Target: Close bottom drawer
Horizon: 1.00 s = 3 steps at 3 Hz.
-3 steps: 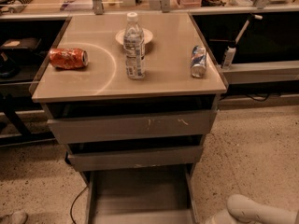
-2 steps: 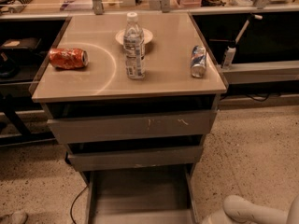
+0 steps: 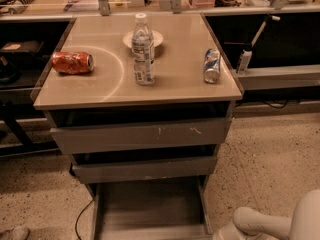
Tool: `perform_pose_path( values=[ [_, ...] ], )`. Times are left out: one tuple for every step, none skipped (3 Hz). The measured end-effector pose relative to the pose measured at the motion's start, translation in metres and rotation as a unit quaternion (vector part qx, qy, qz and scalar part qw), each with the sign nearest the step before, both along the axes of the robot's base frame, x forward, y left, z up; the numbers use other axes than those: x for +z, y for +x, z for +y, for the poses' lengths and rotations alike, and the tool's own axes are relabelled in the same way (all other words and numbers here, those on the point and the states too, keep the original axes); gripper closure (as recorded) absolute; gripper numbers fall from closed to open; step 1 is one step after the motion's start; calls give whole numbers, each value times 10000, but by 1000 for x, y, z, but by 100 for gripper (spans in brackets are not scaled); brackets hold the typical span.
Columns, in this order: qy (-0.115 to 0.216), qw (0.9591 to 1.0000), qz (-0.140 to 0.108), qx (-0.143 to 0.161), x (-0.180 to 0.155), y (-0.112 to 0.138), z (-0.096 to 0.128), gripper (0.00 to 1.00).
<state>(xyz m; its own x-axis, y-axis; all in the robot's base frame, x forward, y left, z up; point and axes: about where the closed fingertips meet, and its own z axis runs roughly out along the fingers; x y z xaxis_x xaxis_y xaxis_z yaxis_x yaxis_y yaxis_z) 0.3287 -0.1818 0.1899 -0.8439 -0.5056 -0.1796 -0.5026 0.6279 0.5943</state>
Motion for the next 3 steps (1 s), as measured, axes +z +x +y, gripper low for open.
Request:
perform_pose_path(
  values=[
    [-290,9994,-173,-50,3,16,-5,100],
    [-698,9957,-500,-345,-2,48,-13,100],
    [-695,9958,-493,-344,-2,48,-13,100]
  ],
)
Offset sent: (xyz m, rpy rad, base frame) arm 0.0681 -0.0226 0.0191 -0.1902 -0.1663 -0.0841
